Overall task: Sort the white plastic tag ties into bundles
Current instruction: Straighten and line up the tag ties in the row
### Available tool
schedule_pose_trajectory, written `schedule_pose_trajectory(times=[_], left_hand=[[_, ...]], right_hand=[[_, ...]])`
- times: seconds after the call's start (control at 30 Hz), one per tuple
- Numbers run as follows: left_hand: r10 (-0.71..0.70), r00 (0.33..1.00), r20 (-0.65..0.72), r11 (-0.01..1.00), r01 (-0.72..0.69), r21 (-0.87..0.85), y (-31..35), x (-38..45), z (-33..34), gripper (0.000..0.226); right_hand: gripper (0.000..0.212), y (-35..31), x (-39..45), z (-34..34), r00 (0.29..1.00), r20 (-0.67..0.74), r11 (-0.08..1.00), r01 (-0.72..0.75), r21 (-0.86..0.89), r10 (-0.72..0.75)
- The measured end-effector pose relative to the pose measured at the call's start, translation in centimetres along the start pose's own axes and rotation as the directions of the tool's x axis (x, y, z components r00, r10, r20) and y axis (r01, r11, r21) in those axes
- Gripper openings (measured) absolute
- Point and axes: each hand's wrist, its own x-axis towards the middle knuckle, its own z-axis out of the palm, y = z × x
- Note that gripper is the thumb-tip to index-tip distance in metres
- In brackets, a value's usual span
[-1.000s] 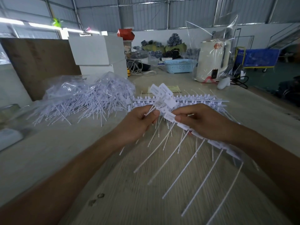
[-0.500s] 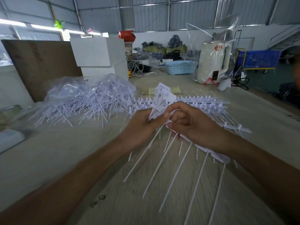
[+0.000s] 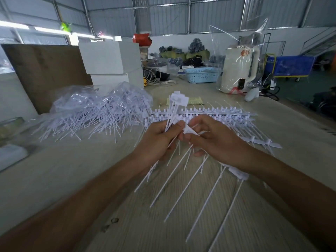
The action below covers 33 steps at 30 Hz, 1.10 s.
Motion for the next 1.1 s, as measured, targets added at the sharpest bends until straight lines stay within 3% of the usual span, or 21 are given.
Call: schedule_pose_trajectory(times=[0.1,0.27,0.37,0.5,0.57,0.63,0.73,0.9,1.1], left_hand=[[-0.020,1.000,-0.001,1.000,0.020,0.008,0.1,0.0,-0.2,0.045],[-0.053,0.999,0.010,0.998,0.054,-0.017,0.3,-0.1,-0.2,0.046],[-0.067,0.998,0.002,0.997,0.067,-0.027,0.4,-0.1,-0.2,0.046],[-0.076,0.997,-0.024,0.997,0.075,-0.024,0.4,0.0,-0.1,0.044],[-0.045,0.999,-0.020,0.999,0.044,-0.002,0.4,0.0,-0.2,0.045],[-0.006,1.000,0.012,1.000,0.006,0.026,0.4,-0.1,-0.3,0.045],[0.017,0.996,0.086,0.995,-0.025,0.100,0.4,0.0,-0.6,0.046],[0.091,0.971,0.221,0.977,-0.131,0.171,0.8,-0.2,-0.9,0.029],[0.089,0.970,0.227,0.946,-0.153,0.286,1.0,0.1,-1.8,0.026]], right_hand=[[0.016,0.0,-0.4,-0.3,0.997,0.073,0.998,-0.020,-0.063,0.025],[0.035,-0.6,-0.8,-0.1,0.972,-0.058,0.925,0.196,-0.324,-0.227],[0.037,-0.8,-0.7,-0.2,0.929,-0.016,0.753,0.290,-0.591,-0.370],[0.024,-0.7,-0.9,-0.1,0.909,0.083,0.546,0.317,-0.775,-0.409],[0.025,-0.3,-0.7,-0.1,0.915,0.047,0.620,0.309,-0.721,-0.401],[0.031,-0.2,-0.3,-0.6,0.941,-0.020,0.785,0.271,-0.556,-0.339],[0.029,-0.2,0.0,-1.3,0.979,0.026,0.923,0.201,-0.329,-0.204],[0.021,0.2,-0.1,-2.3,0.980,0.168,0.984,0.125,-0.124,-0.104],[0.017,0.3,-0.4,-3.1,0.974,0.223,0.999,0.030,0.020,-0.034]])
